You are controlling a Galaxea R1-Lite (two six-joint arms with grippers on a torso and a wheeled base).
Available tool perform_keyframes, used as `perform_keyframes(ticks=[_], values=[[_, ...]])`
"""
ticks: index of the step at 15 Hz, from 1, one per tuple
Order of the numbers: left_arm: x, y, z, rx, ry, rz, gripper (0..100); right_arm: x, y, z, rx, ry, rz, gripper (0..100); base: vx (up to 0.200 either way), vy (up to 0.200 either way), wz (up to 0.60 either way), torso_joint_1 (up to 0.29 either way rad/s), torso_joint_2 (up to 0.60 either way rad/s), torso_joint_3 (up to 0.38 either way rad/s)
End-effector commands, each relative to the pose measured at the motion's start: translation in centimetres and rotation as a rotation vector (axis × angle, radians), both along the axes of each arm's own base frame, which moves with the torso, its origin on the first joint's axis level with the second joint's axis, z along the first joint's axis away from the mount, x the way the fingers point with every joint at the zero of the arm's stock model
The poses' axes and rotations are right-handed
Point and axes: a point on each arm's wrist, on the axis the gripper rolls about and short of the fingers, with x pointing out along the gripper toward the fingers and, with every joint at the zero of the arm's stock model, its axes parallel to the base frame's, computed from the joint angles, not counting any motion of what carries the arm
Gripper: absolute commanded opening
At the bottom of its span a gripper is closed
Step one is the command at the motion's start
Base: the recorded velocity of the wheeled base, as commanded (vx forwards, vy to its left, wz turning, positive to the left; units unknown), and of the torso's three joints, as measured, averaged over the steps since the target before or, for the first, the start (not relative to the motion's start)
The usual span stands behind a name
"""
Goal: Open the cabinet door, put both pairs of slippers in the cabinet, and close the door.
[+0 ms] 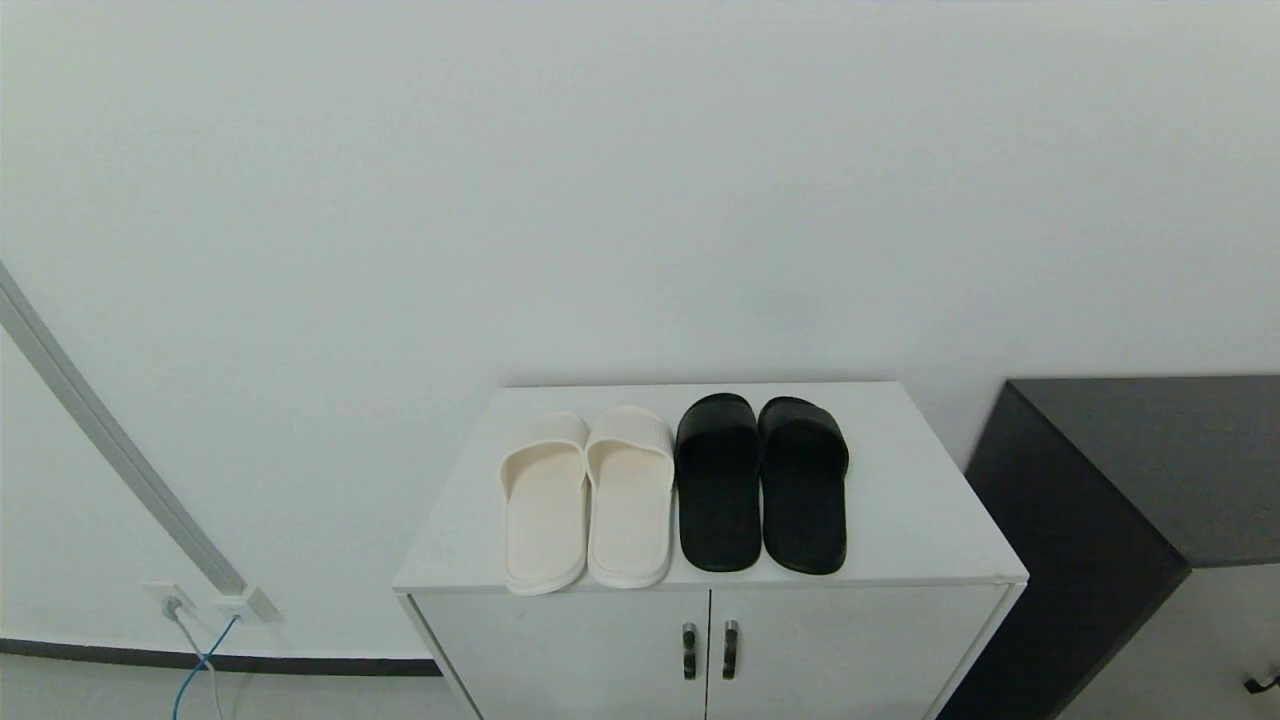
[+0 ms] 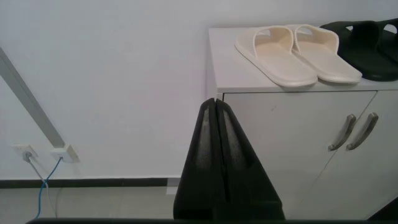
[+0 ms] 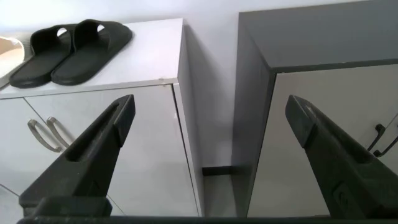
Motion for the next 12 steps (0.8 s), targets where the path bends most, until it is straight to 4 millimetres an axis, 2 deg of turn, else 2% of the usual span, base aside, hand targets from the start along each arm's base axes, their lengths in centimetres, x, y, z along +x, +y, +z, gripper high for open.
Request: perform_keyframes(ticks=[1, 5, 6, 7, 8, 10, 12], values=[[0.0, 0.0, 0.0, 0.0, 0.0, 0.001, 0, 0.0, 0.0, 0.0, 0.0, 0.001, 0.0, 100, 0.0, 0.0, 0.0, 0.0, 0.0, 0.0], [0.0, 0.0, 0.0, 0.0, 0.0, 0.001, 0, 0.0, 0.0, 0.1, -0.009, -0.001, 0.003, 100, 0.0, 0.0, 0.0, 0.0, 0.0, 0.0], [0.0, 0.0, 0.0, 0.0, 0.0, 0.001, 0, -0.3, 0.0, 1.6, 0.004, -0.045, 0.02, 100, 0.0, 0.0, 0.0, 0.0, 0.0, 0.0], [0.0, 0.0, 0.0, 0.0, 0.0, 0.001, 0, -0.6, 0.0, 4.4, 0.047, -0.073, 0.028, 100, 0.0, 0.0, 0.0, 0.0, 0.0, 0.0], [0.0, 0.0, 0.0, 0.0, 0.0, 0.001, 0, 0.0, 0.0, 4.7, 0.055, -0.016, 0.036, 100, 0.0, 0.0, 0.0, 0.0, 0.0, 0.0], [0.0, 0.0, 0.0, -0.001, 0.0, 0.001, 0, 1.1, 0.2, 3.9, 0.037, 0.086, 0.109, 100, 0.0, 0.0, 0.0, 0.0, 0.0, 0.0], [0.0, 0.0, 0.0, 0.0, 0.0, 0.001, 0, 2.4, 0.4, 3.9, 0.053, 0.201, 0.191, 100, 0.0, 0.0, 0.0, 0.0, 0.0, 0.0]])
